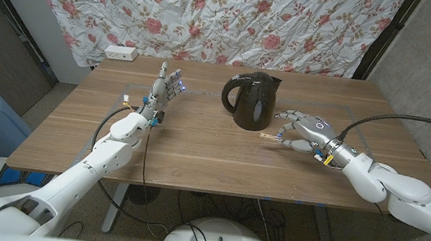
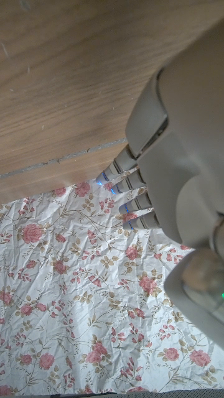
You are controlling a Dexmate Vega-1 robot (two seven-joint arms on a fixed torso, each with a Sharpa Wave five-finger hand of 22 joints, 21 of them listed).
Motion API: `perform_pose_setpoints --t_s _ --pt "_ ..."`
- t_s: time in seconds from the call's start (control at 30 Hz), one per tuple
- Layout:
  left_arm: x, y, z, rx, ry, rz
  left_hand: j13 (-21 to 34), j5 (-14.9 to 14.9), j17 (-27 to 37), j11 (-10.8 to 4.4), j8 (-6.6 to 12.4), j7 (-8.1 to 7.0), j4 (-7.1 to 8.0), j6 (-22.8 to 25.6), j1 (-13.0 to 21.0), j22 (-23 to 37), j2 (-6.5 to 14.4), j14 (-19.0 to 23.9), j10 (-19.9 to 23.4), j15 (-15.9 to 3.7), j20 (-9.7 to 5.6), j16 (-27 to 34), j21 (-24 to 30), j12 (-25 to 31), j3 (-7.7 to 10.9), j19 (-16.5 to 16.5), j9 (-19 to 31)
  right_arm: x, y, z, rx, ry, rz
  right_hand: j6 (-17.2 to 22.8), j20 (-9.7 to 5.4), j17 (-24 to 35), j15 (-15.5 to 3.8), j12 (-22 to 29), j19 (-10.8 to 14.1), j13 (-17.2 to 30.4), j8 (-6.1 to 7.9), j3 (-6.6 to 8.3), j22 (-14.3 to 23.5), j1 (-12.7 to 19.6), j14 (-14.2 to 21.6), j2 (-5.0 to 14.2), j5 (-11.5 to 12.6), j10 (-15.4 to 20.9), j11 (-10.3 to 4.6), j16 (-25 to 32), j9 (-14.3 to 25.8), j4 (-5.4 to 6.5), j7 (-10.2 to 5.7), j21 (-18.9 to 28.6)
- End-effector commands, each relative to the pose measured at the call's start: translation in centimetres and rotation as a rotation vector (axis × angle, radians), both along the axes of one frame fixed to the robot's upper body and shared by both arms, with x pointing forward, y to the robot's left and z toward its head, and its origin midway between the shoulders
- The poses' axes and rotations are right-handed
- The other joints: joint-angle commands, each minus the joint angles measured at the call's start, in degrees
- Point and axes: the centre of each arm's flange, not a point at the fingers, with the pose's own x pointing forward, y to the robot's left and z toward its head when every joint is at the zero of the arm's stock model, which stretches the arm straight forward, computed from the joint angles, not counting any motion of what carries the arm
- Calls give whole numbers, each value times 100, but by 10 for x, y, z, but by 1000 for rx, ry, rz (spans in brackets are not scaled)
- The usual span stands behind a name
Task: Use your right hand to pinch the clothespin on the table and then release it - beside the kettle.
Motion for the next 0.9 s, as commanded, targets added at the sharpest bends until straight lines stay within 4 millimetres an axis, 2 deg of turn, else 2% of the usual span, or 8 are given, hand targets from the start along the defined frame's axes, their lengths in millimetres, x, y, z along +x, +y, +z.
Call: perform_pose_setpoints --t_s 0.03,0.9 --pt "0 0 0 0 0 0 12 46 21 -50 35 -50 32 1 4 14 62 47 16 -44 2 46 39 35 4 41 28 4 4 -6 -82 -38 4 33 -35 20 -326 10 52 29 -11 -15 17 -16 33 -9 18 13 -11 0 19 -16 -22 3" --pt "0 0 0 0 0 0 12 47 21 -36 36 -50 32 2 5 14 63 48 14 -41 7 46 40 34 5 41 28 19 8 -23 -133 -41 4 39 -41 25 -344 14 62 31 -18 -32 17 -10 68 3 17 17 -21 10 41 -22 -23 4"
